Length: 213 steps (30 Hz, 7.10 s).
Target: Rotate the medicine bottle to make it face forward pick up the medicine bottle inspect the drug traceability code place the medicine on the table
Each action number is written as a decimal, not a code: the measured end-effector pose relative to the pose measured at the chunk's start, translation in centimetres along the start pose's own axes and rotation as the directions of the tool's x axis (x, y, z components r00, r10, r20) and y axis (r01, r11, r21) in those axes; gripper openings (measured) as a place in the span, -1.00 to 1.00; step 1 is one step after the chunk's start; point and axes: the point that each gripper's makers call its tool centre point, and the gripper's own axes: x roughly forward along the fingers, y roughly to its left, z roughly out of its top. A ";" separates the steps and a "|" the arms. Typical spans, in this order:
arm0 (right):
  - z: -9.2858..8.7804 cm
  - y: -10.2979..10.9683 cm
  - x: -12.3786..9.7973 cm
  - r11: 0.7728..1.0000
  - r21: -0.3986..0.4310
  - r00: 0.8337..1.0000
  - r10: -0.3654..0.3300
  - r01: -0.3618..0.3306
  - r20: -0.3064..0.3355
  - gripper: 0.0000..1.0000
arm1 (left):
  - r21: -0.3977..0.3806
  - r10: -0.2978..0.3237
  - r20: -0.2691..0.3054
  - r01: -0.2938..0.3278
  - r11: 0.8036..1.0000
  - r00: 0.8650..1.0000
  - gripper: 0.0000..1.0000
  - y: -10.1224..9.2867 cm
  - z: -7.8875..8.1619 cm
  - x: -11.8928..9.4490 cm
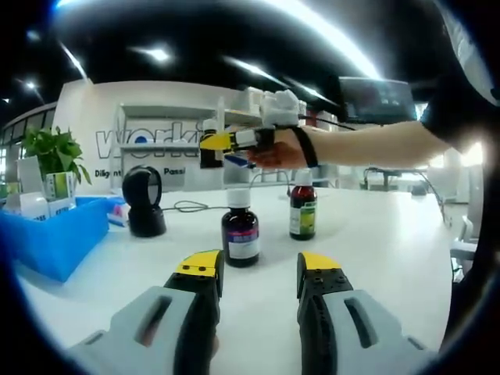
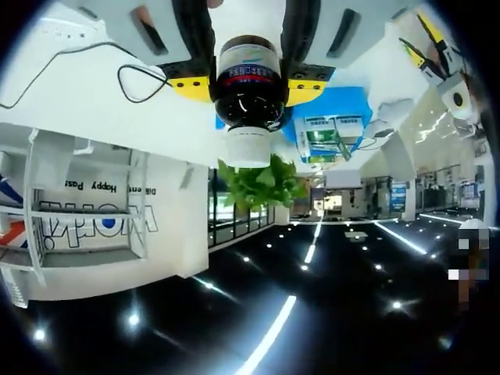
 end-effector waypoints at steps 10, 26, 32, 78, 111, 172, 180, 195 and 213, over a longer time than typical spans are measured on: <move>-1.8 -0.2 1.4 1.000 0.024 1.000 0.009 -0.008 -0.025 -0.46 | -0.004 0.001 0.000 -0.001 1.000 1.000 -0.43 0.1 0.0 0.0; -4.2 0.3 2.2 0.998 0.047 0.996 0.055 -0.051 -0.068 -0.45 | -0.005 -0.004 0.000 0.004 1.000 1.000 -0.43 -0.1 0.0 0.0; -4.6 -0.1 2.4 0.996 0.066 0.996 0.057 -0.053 -0.066 -0.45 | -0.008 -0.002 0.000 0.002 1.000 1.000 -0.43 0.0 0.0 0.1; -5.3 3.0 4.1 0.986 0.060 0.986 0.159 -0.157 -0.045 -0.45 | -0.016 -0.003 -0.004 0.002 1.000 1.000 -0.43 0.1 -0.1 0.1; 2.6 3.0 0.3 0.993 0.004 0.992 0.117 -0.118 0.052 -0.45 | -0.008 0.011 -0.010 -0.011 1.000 1.000 -0.43 0.3 -0.1 0.1; 6.6 -2.9 -20.1 0.947 0.006 0.928 -0.315 0.320 0.201 -0.45 | -0.083 0.025 -0.006 -0.025 0.996 1.000 -0.51 0.8 0.1 0.0; 5.5 -3.1 -22.7 0.929 0.058 0.906 -0.370 0.366 0.208 -0.45 | -0.079 0.023 -0.008 -0.023 0.997 1.000 -0.51 0.8 0.0 0.0; 0.7 -3.9 -26.5 0.865 0.082 0.851 -0.502 0.495 0.158 -0.45 | -0.074 0.016 -0.001 -0.016 0.997 1.000 -0.51 0.6 0.1 0.0; -4.0 -3.3 -28.4 0.826 -0.003 0.818 -0.558 0.564 0.141 -0.45 | -0.067 0.020 -0.013 -0.021 0.998 1.000 -0.51 0.6 -0.1 0.1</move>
